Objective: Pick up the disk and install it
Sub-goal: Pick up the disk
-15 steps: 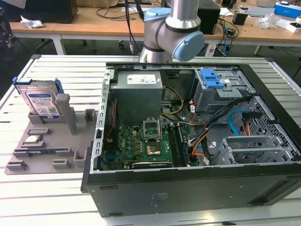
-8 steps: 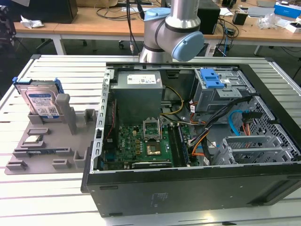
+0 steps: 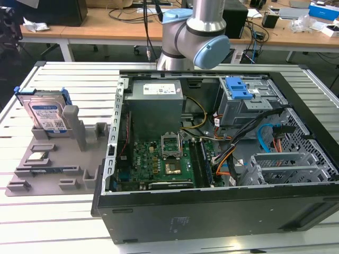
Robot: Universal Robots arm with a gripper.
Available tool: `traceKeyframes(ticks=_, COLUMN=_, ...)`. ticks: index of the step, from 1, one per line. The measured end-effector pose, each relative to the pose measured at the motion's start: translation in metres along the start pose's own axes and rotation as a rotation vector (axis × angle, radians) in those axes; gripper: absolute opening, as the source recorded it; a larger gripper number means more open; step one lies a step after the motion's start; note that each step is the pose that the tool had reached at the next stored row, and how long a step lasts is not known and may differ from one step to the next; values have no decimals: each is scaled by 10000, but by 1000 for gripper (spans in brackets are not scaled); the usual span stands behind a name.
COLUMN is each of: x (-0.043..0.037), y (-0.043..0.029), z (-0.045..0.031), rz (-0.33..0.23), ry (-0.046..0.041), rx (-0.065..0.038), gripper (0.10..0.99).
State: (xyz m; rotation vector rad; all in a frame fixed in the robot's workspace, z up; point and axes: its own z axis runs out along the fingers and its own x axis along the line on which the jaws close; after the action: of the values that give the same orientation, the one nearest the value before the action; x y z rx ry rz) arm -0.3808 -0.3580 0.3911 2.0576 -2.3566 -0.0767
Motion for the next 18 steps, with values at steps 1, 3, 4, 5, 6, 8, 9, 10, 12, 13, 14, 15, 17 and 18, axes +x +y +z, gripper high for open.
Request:
traceKeyframes(ticks=1, x=0, y=-2, z=3, rz=0, ry=0, rx=0, gripper=600)
traceKeyframes(ticks=3, x=-1, y=-12, z=18, rz=0, ry=-1, rx=0, gripper=600)
traceKeyframes(ticks=4, x=-1, y=-14, z=24, rz=-1, ry=0, rx=0, gripper=600)
traceKeyframes(ticks=5, x=-1, y=-17, z=30, rz=-1, ry=0, rx=0, gripper=600)
traceKeyframes(ticks=6, x=-1, y=-18, z=42, rz=0, ry=1, rx=-1, gripper=600)
traceKeyframes(ticks=8, x=-1, y=-20, z=57, rz=0, ry=1, rx=-1, gripper=600)
traceKeyframes(ticks=9, x=-1, y=-20, z=65, rz=-1, ry=1, rx=-1, gripper=600)
traceKeyframes(ticks=10, x=-1, y=-21, z=69, rz=-1, ry=1, rx=-1, gripper=600)
traceKeyframes(ticks=12, x=-1, y=-21, z=77, rz=-1, ry=1, rx=-1, gripper=600)
traceKeyframes(ticks=13, x=0, y=-21, z=84, rz=-1, ry=0, rx=-1, gripper=600)
traceKeyframes(ticks=14, x=0, y=-22, z=87, rz=-1, ry=1, rx=-1, gripper=600)
traceKeyframes(ticks=15, x=0, y=-22, z=91, rz=-1, ry=1, rx=-1, gripper=600)
traceKeyframes(ticks=17, x=0, y=-23, z=99, rz=0, ry=1, rx=-1, gripper=600)
traceKeyframes(ticks=18, x=0, y=-25, z=109, rz=-1, ry=1, rx=-1, gripper=600)
